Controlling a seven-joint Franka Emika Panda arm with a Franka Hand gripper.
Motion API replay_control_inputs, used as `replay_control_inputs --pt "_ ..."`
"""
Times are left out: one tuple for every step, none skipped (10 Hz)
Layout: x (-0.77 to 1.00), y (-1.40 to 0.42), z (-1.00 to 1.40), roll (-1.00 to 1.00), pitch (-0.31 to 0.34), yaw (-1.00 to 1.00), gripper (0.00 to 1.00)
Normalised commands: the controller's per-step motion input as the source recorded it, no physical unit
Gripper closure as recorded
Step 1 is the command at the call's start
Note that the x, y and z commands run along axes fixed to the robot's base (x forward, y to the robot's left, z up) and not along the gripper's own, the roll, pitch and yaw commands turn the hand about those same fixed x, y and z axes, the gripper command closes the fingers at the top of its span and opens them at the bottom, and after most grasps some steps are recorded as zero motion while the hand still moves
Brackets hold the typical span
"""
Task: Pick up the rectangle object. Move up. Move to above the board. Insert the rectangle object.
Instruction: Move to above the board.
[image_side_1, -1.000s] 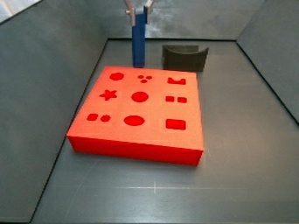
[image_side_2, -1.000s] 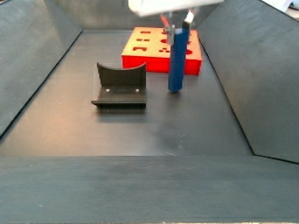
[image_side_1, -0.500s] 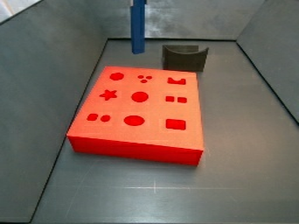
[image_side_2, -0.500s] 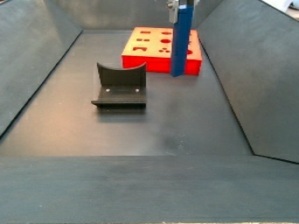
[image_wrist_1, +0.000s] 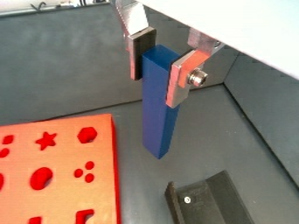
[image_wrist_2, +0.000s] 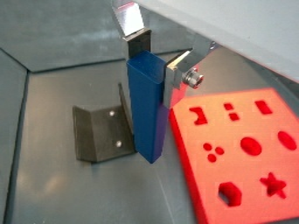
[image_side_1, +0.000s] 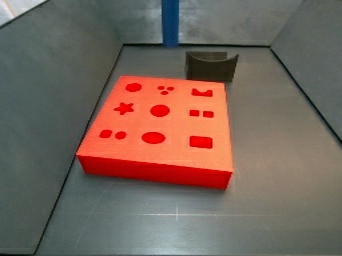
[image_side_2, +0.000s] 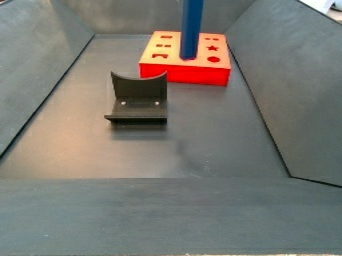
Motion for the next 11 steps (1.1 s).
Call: replay_control_inputs --pt "0.14 -0.13 1.00 -0.06 0.071 0.03 1.00" --pt "0.11 -0.10 0.91 -0.05 0.076 0.03 1.00" --pt "0.07 -0.07 0.75 -0.04 0.077 0.03 1.00" --pt "0.03 -0.04 0.53 -0.05 0.073 0.03 1.00" --pt "0.02 -0.03 0.42 -0.05 0.071 0.03 1.00" --pt "0.01 -0.02 0.20 -0.05 0.068 0.03 1.00" --pt "-0.08 -1.00 0.11 0.07 0.128 -1.00 1.00" --pt "-0.09 -1.00 0.10 0.08 0.128 -1.00 1.00" --pt "-0.09 -1.00 0.11 0.09 0.129 -1.00 1.00" --pt "-0.08 -1.00 0.12 0.07 0.144 -1.00 1.00" --pt "-0.07 -1.00 0.12 0.08 0.176 -1.00 1.00"
